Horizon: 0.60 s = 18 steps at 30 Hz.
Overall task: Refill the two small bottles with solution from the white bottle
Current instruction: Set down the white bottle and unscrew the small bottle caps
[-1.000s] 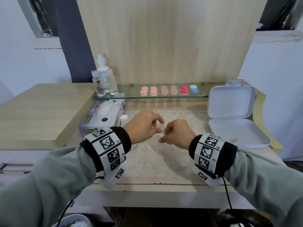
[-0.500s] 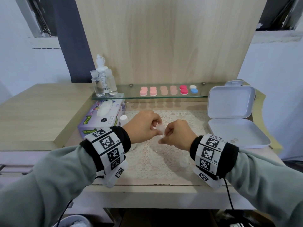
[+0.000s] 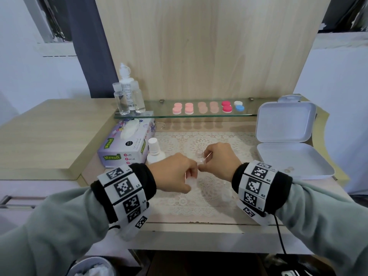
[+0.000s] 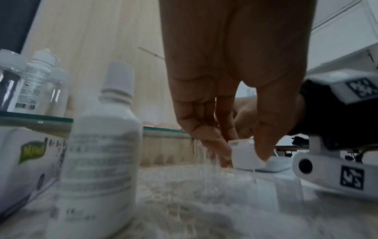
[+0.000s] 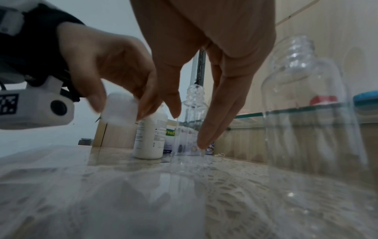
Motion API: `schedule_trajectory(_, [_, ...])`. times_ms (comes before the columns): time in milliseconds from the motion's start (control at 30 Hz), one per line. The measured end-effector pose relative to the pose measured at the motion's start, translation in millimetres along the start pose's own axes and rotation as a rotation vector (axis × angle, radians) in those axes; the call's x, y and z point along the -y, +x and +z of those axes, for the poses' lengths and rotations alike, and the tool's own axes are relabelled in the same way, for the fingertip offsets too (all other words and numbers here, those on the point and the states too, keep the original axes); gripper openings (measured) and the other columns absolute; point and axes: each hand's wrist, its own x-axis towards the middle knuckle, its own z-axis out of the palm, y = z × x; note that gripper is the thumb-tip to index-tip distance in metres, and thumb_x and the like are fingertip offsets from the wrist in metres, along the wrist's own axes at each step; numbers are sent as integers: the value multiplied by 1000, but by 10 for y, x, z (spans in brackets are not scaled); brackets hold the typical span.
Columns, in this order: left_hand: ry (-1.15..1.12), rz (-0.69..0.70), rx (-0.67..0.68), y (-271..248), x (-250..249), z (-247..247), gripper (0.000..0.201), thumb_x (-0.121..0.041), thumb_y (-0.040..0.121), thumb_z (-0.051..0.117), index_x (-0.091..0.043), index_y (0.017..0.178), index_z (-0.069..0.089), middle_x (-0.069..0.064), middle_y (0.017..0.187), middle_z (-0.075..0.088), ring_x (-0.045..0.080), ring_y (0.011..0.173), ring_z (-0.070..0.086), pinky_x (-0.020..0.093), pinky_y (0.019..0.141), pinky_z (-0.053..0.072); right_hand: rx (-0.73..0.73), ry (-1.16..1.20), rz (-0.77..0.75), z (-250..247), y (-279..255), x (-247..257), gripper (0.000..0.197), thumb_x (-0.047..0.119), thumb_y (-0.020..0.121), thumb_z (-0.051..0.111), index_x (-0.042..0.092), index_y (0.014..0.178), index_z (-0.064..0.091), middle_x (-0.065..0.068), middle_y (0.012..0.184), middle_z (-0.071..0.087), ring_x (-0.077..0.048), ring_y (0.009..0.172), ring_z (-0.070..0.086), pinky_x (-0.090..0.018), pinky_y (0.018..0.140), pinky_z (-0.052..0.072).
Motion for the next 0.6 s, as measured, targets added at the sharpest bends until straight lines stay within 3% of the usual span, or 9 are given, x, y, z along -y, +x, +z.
schedule_trajectory(167, [4, -9, 75, 79, 17, 220, 31, -15, 74, 65, -9, 104, 58, 8, 102, 64, 12, 73, 51, 26, 72, 46, 9, -30, -5, -26, -10, -10, 33, 20, 65, 75, 3, 92, 64, -16, 95, 67, -27, 86, 65, -35, 74, 55])
schedule_trajectory(433, [-7, -5, 79, 127, 4, 356, 29, -20, 72, 69, -10, 97, 59, 10, 98, 67, 18, 79, 58, 31, 74, 50, 30, -27, 0, -71, -25, -22, 32, 18, 65, 74, 3, 92, 66, -16, 94, 68, -28, 87, 64, -37, 75, 56])
schedule_trajectory(600, [-30, -29, 66, 89, 34, 337, 35, -24, 71, 72, -11, 100, 59, 8, 99, 67, 14, 75, 54, 29, 73, 48, 40, -12, -6, -54, -28, -4, 36, 17, 66, 75, 3, 97, 65, -16, 97, 67, -27, 86, 65, -32, 70, 55])
